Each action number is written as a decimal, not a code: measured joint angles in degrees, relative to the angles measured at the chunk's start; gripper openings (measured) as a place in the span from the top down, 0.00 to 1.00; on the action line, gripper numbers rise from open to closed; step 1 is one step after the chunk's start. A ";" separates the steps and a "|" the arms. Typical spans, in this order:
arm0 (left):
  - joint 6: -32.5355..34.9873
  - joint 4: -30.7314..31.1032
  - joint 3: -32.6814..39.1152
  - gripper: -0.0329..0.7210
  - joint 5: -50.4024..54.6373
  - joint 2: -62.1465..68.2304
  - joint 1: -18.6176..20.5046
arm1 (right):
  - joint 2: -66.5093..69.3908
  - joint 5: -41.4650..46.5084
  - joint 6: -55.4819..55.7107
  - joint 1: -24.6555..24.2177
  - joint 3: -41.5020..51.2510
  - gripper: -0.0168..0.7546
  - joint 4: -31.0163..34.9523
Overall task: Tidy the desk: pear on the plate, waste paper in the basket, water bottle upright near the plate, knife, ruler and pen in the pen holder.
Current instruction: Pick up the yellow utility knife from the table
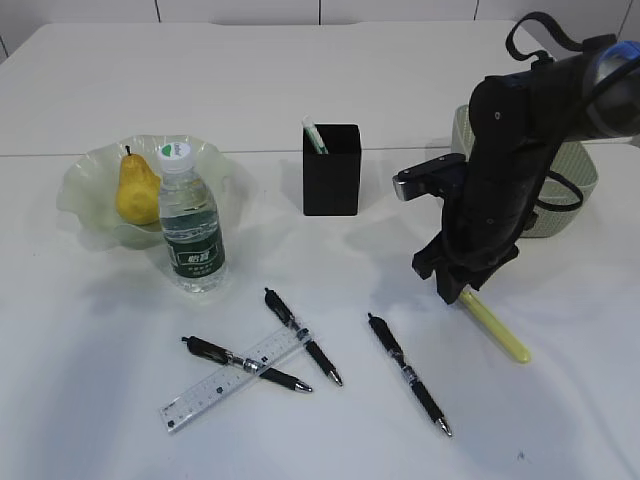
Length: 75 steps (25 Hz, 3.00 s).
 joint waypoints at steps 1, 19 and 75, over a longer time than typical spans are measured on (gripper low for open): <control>0.00 0.00 0.00 0.26 -0.07 0.00 0.00 | 0.28 -0.05 0.00 -0.11 0.00 0.56 0.03; 0.00 0.00 0.00 0.26 -1.97 0.00 0.00 | 0.67 -0.68 -1.75 -3.20 0.00 0.56 3.61; 0.00 0.00 0.00 0.26 -3.22 0.00 0.00 | 4.23 -0.04 -1.91 -3.10 -1.99 0.83 4.97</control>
